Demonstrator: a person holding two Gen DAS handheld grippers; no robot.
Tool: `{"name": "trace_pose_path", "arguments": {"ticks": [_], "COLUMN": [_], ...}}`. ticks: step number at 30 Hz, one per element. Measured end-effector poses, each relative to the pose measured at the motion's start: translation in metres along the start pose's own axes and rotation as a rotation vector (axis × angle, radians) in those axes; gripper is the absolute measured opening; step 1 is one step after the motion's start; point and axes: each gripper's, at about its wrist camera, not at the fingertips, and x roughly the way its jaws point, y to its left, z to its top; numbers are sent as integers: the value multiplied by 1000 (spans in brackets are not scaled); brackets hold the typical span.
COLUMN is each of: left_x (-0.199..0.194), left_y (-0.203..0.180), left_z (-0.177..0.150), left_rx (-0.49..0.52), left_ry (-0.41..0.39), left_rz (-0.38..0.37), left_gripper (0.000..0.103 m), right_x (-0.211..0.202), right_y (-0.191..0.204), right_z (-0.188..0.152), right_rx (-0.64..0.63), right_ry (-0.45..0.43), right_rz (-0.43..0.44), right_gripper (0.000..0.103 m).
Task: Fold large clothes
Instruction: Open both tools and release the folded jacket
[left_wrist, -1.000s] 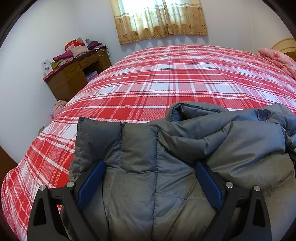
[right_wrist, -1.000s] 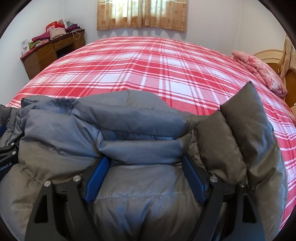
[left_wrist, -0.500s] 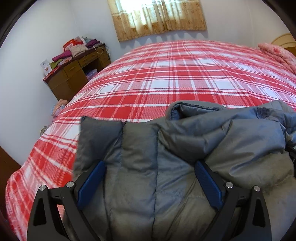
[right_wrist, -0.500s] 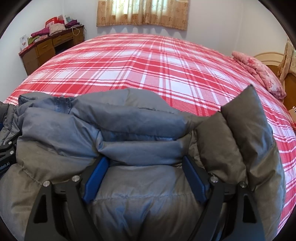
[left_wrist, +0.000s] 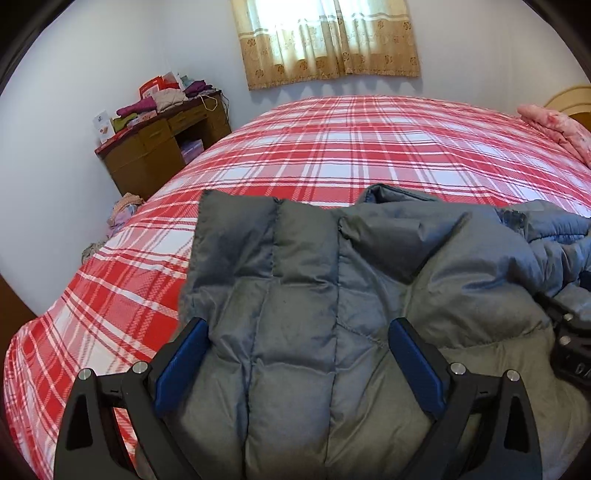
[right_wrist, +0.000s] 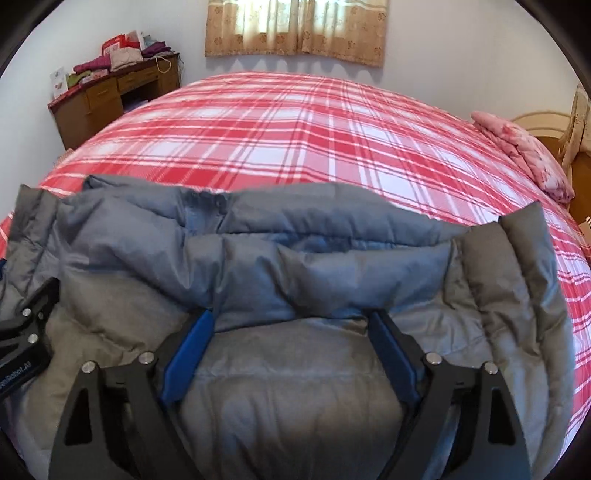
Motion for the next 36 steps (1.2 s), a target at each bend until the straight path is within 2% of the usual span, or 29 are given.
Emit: {"name": "trace_pose_path", "arguments": {"ticks": [8,10,12,14,18,22,25,27,30,33,36], "left_x": [9,-3,-39,-61,-51,-47,-50,-73,-110,-121,-110], "left_y": [-1,2,11,13,4,6,8,27,58,89,104], "left_z": [1,1,-5,-15,-39,-47,-47,-52,-70,-95,-113], "left_rx": [-11,-18,-20,-6,9,-22,-24,-84,-141,-203,-297], "left_ry": [43,53,-34,-87,-32,-52,-33,-43,-91,-42,20], "left_rz": [-14,14,-2,11,27,28,38,35,44,70,12], "left_gripper": [100,100,100,100,100,100,100,100,100,100,99], "right_x": [3,-12,-41,-63,-61,-57,-56,-70,-114,-132,-123], "right_y": [0,-5,-9,-4,6,14,10,3,-6,-4,5], "right_z": [-1,-1,-8,-23,-59,-70,-69,-73,-96,-118,-136], "right_rx": [-13,-2,15,-15,-23,-61,-47,-28,-3,-21,-59], "right_ry": [23,28,-19,-38,-33,-71,-58,-57,-118,-144,-122], "right_rz": [-5,17,43,16,-51,-91,-75,-54,-26,-29,-43], "right_gripper": [92,88,88,92,93,94,95,93,94,97,98]}}
